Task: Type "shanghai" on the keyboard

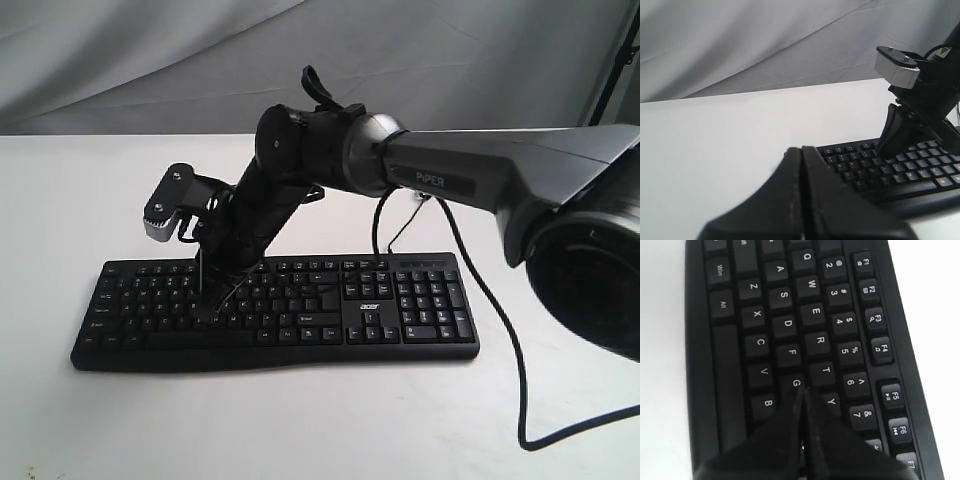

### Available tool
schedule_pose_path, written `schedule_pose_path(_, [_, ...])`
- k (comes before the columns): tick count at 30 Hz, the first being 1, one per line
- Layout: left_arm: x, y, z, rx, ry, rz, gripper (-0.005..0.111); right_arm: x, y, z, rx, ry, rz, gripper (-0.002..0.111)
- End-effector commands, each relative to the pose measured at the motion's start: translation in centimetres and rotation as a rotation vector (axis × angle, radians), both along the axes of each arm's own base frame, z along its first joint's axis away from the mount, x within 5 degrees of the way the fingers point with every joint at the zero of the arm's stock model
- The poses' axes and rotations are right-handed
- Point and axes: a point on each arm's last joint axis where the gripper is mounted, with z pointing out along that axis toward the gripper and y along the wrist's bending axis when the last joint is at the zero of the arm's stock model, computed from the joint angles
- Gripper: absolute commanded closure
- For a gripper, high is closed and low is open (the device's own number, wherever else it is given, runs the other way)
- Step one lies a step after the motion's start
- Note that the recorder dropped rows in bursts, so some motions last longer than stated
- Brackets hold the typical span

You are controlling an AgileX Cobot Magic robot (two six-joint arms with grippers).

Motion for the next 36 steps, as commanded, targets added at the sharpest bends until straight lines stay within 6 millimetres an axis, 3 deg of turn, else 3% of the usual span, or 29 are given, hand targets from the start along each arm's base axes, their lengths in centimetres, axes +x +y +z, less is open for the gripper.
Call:
schedule_pose_path(1, [0.0, 0.0, -0.1, -0.003, -0.003, -0.004, 0.107, 0.0, 0.0, 0.4, 0.036, -0.010, -0.010, 0.108])
schedule_pose_path(36, [0.0, 0.0, -0.1, -0.003, -0.003, -0.004, 0.107, 0.0, 0.0, -1.3, 0.005, 0.021, 0.000, 0.108])
